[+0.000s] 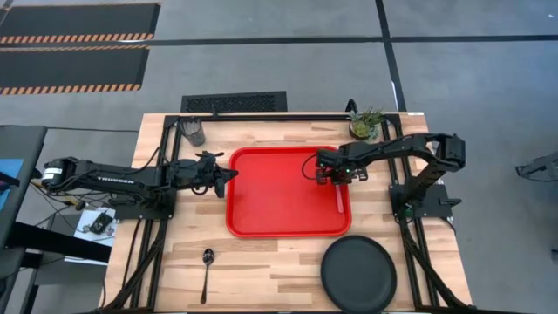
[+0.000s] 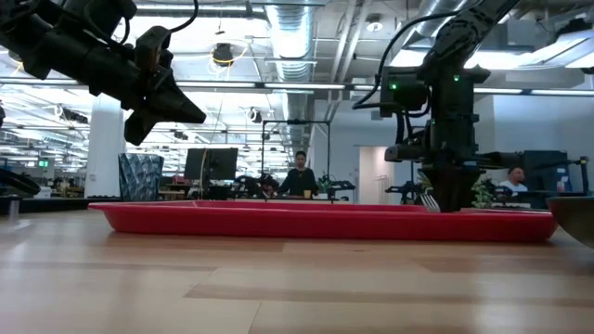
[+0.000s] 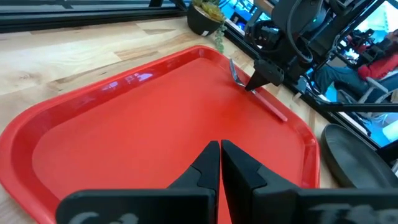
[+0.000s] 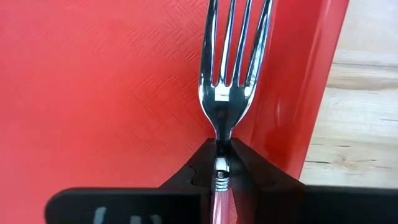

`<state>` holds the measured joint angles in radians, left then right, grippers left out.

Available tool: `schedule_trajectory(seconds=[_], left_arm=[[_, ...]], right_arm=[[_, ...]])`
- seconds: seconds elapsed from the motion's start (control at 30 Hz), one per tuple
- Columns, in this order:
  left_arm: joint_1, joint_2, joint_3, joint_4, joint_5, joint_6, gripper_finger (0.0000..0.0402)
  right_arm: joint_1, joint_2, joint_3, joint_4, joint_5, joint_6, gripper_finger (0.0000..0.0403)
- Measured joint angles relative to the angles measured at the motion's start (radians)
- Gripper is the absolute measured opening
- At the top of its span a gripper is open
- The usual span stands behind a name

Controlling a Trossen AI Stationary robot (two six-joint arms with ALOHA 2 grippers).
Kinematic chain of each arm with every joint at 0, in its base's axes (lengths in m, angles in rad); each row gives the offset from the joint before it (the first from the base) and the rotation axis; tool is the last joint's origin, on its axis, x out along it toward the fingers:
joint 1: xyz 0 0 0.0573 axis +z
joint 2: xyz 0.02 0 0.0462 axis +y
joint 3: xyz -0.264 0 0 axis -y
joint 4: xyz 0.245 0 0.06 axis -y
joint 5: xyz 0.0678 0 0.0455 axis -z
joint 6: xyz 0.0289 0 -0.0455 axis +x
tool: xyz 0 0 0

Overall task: Pick and place plate/cup/fork/spoon on tray
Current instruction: Put the pink fork on the red tray

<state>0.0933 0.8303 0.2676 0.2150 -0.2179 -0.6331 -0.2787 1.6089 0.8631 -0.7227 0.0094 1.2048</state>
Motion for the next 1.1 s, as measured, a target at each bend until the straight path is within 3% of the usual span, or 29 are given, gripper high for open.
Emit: schedule_trajectory(seconds=[0.77,1.1], left_arm=[[0.000,0.000,0.000,0.000,-0.002,0.001,0.0000],[0.000,0.000,0.000,0.001,0.005,-0.007,0.0000]], right_arm=[[0.001,0.000,0.000,-0.002,-0.007,0.025,0.0055],[-0.013,-0.001,0.000,-0.002,-0.008,0.025,0.0100]])
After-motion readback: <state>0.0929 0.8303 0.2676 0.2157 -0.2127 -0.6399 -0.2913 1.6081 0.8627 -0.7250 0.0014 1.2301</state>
